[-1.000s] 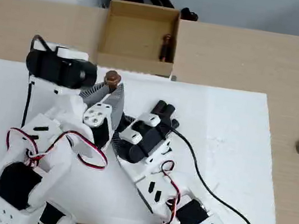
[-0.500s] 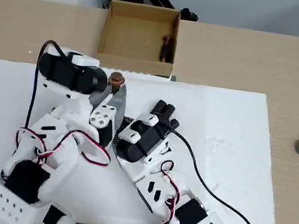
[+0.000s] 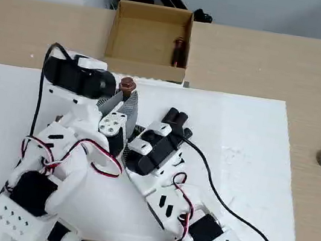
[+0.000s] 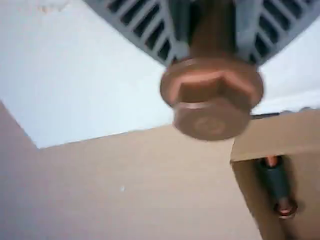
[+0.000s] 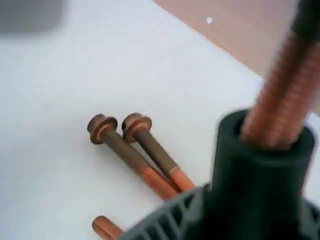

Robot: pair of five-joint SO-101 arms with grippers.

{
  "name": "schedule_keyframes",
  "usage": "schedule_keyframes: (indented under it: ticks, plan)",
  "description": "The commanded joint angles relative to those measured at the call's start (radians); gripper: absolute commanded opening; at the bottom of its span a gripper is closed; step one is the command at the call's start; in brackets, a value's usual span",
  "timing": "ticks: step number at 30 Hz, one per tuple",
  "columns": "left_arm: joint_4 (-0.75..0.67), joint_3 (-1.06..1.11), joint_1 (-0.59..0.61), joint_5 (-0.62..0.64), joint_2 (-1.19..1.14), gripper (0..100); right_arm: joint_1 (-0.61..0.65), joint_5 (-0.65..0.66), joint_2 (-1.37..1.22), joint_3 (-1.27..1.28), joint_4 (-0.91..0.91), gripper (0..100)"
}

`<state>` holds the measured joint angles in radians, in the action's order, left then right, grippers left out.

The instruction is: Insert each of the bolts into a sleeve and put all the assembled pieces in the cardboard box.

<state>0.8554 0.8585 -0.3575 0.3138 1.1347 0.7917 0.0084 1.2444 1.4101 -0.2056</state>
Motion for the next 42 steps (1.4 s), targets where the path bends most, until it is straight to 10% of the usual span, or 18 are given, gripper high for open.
schedule_keyframes:
  ticks: [1, 42]
  plan:
    - [-0.009, 0.035, 0.002, -0.014, 0.008, 1, 0.004, 0.003, 0.027, -0.020, 0.027, 0.5]
    - [0.463, -0.188, 0.152, -0.003, 0.006, 19, -0.076, -0.084, -0.163, -0.276, 0.018, 0.4]
